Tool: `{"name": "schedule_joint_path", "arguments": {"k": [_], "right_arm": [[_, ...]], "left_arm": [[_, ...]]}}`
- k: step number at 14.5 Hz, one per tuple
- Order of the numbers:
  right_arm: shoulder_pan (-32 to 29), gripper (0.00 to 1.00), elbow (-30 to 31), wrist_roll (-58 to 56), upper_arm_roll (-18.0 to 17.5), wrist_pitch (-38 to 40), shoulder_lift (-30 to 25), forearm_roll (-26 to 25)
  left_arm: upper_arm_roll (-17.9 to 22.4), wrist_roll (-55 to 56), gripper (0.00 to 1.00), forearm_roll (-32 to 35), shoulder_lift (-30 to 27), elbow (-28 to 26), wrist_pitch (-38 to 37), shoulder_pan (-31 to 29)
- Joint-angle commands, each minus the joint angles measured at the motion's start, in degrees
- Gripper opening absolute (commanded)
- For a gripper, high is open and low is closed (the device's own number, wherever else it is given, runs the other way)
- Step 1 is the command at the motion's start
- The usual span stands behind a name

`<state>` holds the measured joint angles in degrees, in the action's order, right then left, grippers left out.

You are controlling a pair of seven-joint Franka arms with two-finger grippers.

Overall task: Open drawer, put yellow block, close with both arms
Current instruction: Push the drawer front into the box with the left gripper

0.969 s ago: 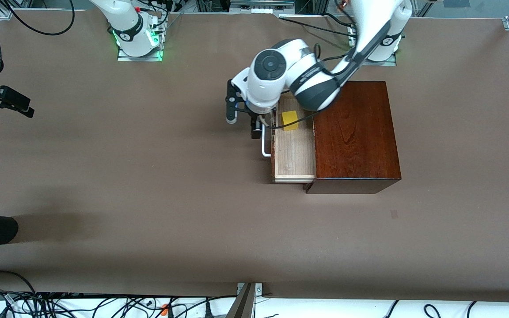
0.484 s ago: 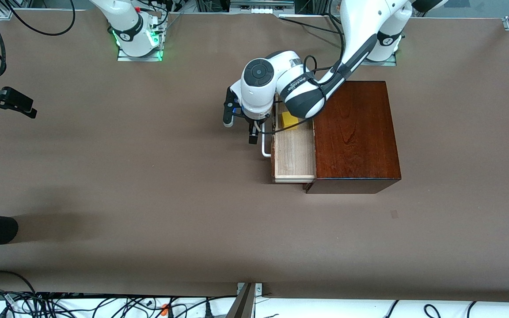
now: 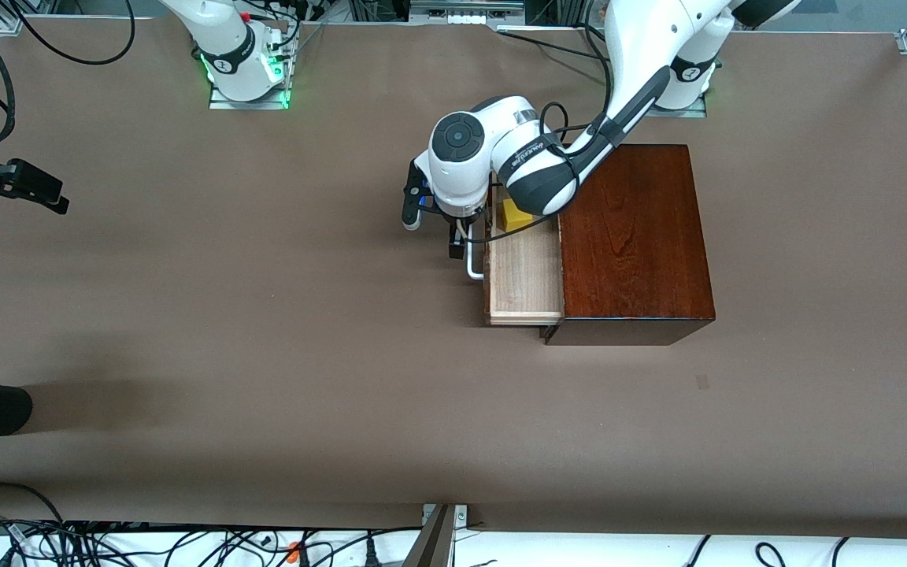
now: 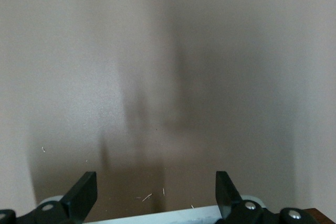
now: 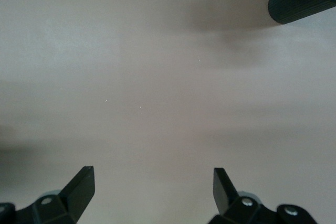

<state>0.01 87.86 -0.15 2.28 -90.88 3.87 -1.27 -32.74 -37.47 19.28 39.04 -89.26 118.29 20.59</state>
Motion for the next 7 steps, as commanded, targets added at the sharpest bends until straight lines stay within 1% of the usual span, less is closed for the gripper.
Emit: {"name": "schedule_joint_path", "arguments": {"k": [1, 4, 7], "right_arm": [[-1.1, 1.0, 0.2, 0.1, -0.8, -0.3, -0.4, 0.4], [-1.0, 1.0, 0.2, 0.1, -0.6, -0.3, -0.4, 0.4], [-1.1, 1.0, 0.2, 0.1, -0.6, -0.3, -0.4, 0.4]], "left_arm": [[0.9, -1.7, 1.0, 4.4, -0.8, -0.4, -7.9, -1.3], [1.1, -1.6, 1.0, 4.9, -1.0, -0.3, -10.9, -3.0], [1.1, -1.5, 1.0, 4.9, -1.0, -0.7, -11.5, -4.3]]}}
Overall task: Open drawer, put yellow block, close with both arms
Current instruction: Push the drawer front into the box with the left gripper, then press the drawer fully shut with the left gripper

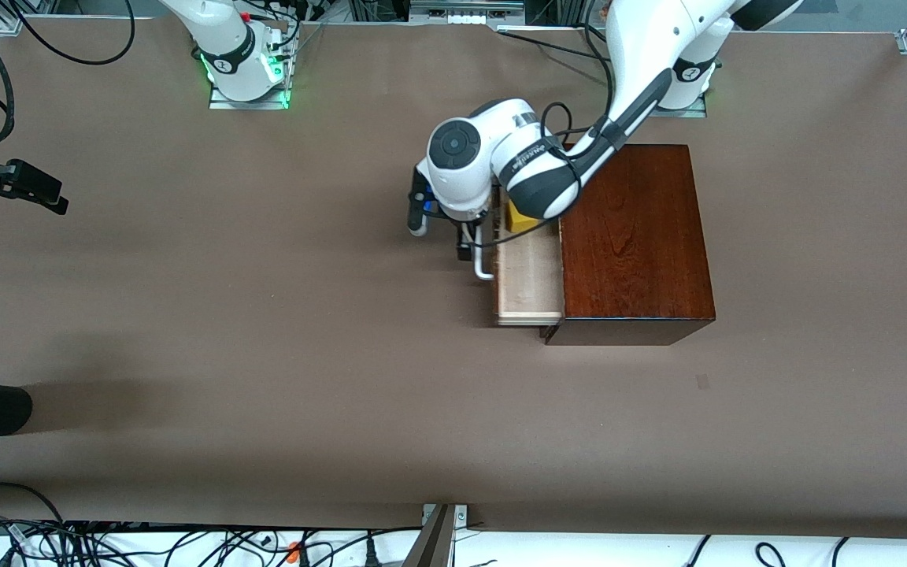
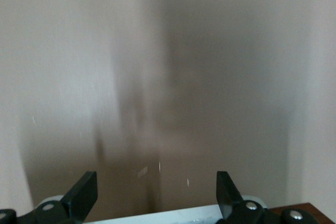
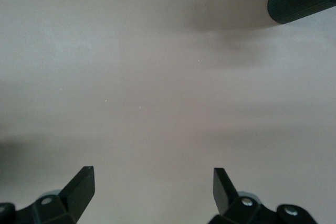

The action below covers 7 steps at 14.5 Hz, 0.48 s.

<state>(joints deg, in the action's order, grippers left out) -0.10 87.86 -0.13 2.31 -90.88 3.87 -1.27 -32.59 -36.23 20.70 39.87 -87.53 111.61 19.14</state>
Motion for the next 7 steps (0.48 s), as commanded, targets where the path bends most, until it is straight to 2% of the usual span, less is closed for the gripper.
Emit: {"name": "schedule_joint_path", "arguments": {"k": [1, 7], "right_arm": [[-1.0, 1.0, 0.2, 0.0, -0.6, -0.3, -0.4, 0.4], [-1.0, 1.0, 0.2, 0.0, -0.6, -0.2, -0.8, 0.4]], "left_arm": [[0.9, -2.9, 1.0, 3.5, -1.8, -2.3, -5.2, -3.4], [0.7, -3.1, 1.0, 3.4, -3.8, -2.3, -9.0, -5.7]]}}
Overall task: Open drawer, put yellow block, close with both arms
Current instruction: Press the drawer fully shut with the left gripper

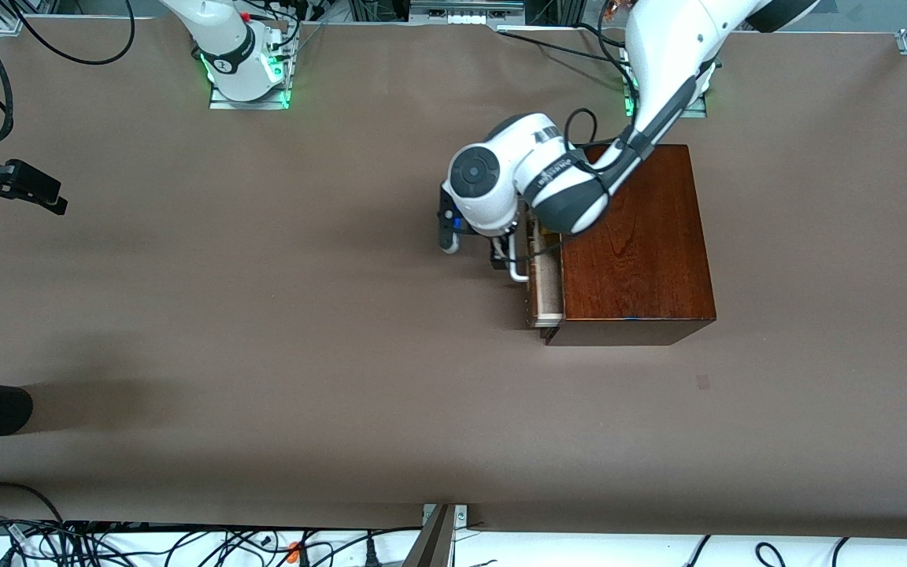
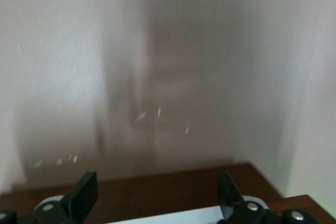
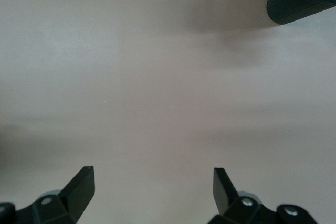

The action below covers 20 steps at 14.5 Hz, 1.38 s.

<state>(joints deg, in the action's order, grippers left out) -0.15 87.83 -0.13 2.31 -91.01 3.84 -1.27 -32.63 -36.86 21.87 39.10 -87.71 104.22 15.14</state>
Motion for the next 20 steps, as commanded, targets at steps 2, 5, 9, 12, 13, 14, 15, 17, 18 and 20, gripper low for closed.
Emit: {"name": "schedule_joint_path", "arguments": {"k": [2, 5, 9, 12, 13, 14, 15, 17, 18, 20], "right_arm": [[-0.9, 1.0, 0.2, 0.0, -0.6, -0.1, -0.8, 0.4], [-0.9, 1.0, 0.2, 0.0, -0.6, 0.0, -0.9, 0.4], [-0.9, 1.0, 0.2, 0.0, -0.6, -0.1, -0.9, 0.4], [-0.9, 1.0, -0.3, 0.0, -0.6, 0.0, -0.9, 0.4], [-0.9, 1.0, -0.4, 0.0, -0.6, 0.2, -0.9, 0.4], [-0.9, 1.0, -0.4, 0.0, -0.6, 0.3, -0.9, 0.4], [-0.9, 1.0, -0.5, 0.0, -0.6, 0.2, -0.9, 0.4], [-0.9, 1.0, -0.6, 0.0, -0.6, 0.2, -0.9, 0.4], [-0.9, 1.0, -0.6, 0.0, -0.6, 0.2, -0.9, 0.5], [-0.9, 1.0, -0.6, 0.0, -0.6, 0.5, -1.0, 0.4]], "left_arm": [[0.8, -2.5, 1.0, 2.3, -3.1, -2.2, -1.6, -2.3], [0.7, -2.5, 1.0, 2.3, -3.0, -2.1, -1.5, -2.8], [0.4, -1.6, 1.0, 1.2, -4.2, -1.2, -1.5, -3.2], [0.6, 2.3, 1.0, -5.6, -8.6, -0.4, -2.3, -4.4], [0.4, 3.9, 1.0, -7.5, -10.5, -0.3, -3.7, -5.6], [0.5, 5.9, 1.0, -10.2, -12.7, 0.5, -5.9, -6.9], [0.6, 7.2, 1.0, -11.7, -13.9, 1.9, -8.9, -8.3], [0.5, 9.3, 1.0, -12.3, -14.4, 7.2, -15.0, -11.1], [0.6, 10.1, 1.0, -12.2, -14.4, 10.2, -18.8, -11.7], [0.8, 13.2, 1.0, -11.9, -15.0, 14.1, -25.7, -13.9]]}}
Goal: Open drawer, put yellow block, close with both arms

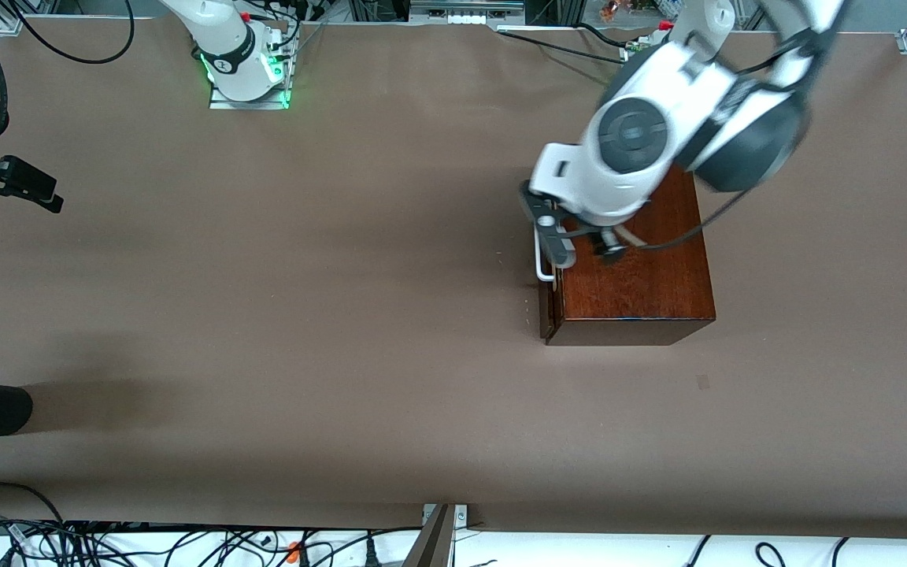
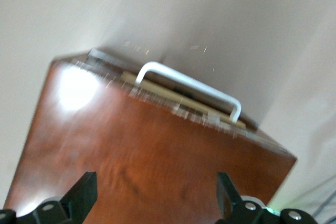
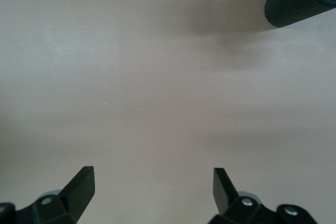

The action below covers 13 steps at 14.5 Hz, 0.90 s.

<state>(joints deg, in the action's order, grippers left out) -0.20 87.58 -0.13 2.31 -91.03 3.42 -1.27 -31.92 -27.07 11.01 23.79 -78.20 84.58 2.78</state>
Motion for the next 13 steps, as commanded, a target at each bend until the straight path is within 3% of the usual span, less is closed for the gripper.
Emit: {"name": "schedule_joint_path", "arguments": {"k": [1, 4, 6, 9, 11, 13], "right_arm": [[-0.9, 1.0, -0.3, 0.0, -0.6, 0.4, -0.5, 0.5], [-0.9, 1.0, -0.3, 0.0, -0.6, 0.4, -0.5, 0.5], [-0.9, 1.0, -0.3, 0.0, -0.6, 0.6, -0.6, 0.4], [-0.9, 1.0, -0.3, 0.0, -0.6, 0.6, -0.6, 0.4], [-0.9, 1.0, -0.3, 0.0, -0.6, 0.7, -0.6, 0.4], [-0.9, 1.0, -0.3, 0.0, -0.6, 0.7, -0.6, 0.4]], "left_arm": [[0.2, 6.7, 1.0, -1.0, -0.6, 5.0, -7.7, -3.1], [0.4, 18.8, 1.0, -0.2, -2.4, 4.4, -7.9, -6.6], [0.6, 20.0, 1.0, -0.2, -2.8, 4.7, -8.2, -10.2], [13.1, 20.1, 1.0, -4.3, -8.5, 2.3, -5.7, -7.0], [23.1, 20.2, 1.0, -7.9, -13.7, -4.0, 1.0, -2.5], [28.9, 20.6, 1.0, -8.5, -18.1, -9.8, 7.7, -0.6]]}}
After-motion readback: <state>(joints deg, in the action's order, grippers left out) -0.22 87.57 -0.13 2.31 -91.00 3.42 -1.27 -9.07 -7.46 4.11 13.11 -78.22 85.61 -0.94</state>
